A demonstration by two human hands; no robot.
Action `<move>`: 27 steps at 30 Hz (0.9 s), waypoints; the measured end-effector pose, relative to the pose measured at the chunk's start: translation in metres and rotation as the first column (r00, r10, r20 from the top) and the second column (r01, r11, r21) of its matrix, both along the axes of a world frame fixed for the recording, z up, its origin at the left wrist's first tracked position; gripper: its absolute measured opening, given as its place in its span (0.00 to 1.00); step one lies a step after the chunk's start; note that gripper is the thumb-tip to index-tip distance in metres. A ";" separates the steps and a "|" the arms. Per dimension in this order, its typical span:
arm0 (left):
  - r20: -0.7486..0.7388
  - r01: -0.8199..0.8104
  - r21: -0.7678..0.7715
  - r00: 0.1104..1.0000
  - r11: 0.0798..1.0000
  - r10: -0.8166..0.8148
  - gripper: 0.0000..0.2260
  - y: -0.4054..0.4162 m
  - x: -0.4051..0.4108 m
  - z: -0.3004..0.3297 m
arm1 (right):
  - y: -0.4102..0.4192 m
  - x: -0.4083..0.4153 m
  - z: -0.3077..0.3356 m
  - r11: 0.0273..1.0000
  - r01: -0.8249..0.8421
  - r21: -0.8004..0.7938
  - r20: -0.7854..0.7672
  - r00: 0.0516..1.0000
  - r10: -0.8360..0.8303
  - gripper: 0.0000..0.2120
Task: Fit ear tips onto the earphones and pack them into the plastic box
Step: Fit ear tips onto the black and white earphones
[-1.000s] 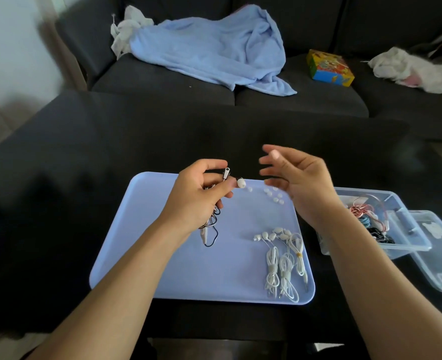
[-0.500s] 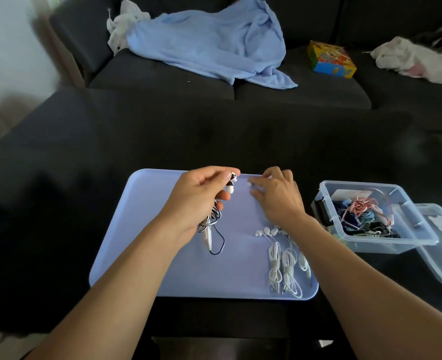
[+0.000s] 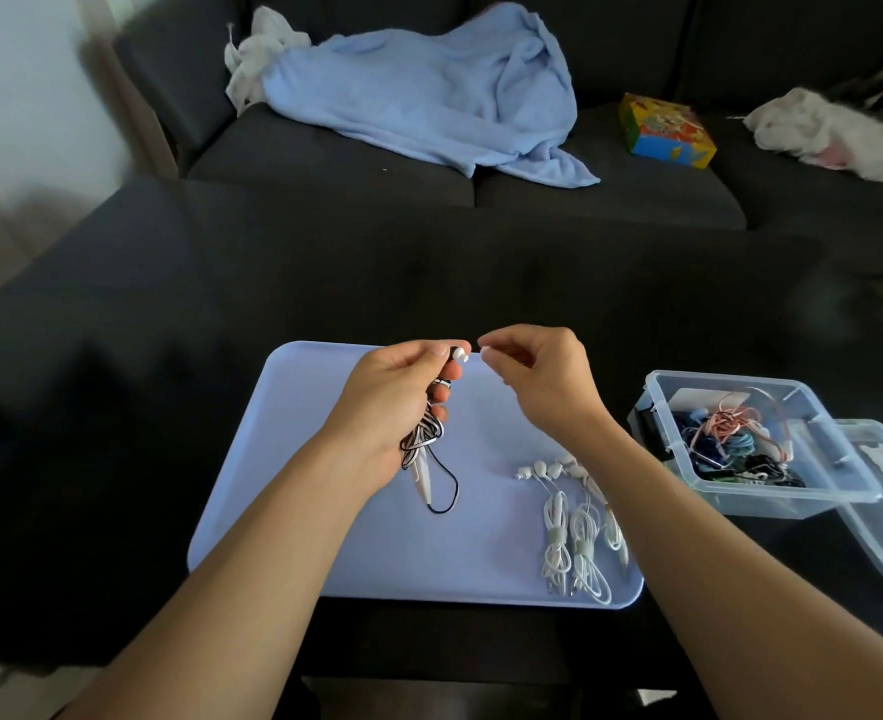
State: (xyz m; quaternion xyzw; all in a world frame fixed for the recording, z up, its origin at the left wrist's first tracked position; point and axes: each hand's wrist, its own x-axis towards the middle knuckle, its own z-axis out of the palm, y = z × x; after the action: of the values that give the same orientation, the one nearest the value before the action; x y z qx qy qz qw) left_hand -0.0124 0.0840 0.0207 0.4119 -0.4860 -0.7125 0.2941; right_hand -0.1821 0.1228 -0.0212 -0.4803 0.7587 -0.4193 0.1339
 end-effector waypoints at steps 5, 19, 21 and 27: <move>-0.012 -0.039 -0.009 0.999 0.999 0.039 0.11 -0.002 0.000 0.003 | 0.021 0.019 0.033 0.990 -0.072 -0.118 0.258 0.961 0.101 0.06; 0.022 0.028 -0.132 0.999 0.991 -0.025 0.11 0.002 -0.001 0.004 | 0.040 0.034 0.048 0.945 -0.223 -0.240 0.182 0.945 0.270 0.06; 0.021 0.037 -0.139 0.999 0.990 -0.035 0.11 0.002 -0.001 0.004 | 0.040 0.035 0.047 0.946 -0.210 -0.247 0.169 0.952 0.255 0.06; 0.030 0.036 -0.137 0.999 0.990 -0.033 0.09 0.003 0.000 0.006 | 0.039 0.037 0.049 0.954 -0.161 -0.252 0.134 0.971 0.199 0.07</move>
State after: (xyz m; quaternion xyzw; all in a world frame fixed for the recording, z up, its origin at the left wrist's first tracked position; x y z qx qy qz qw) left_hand -0.0129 0.0871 0.0262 0.3921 -0.5450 -0.6765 0.3026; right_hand -0.1450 0.1617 0.0274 -0.5255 0.6424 -0.5305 0.1724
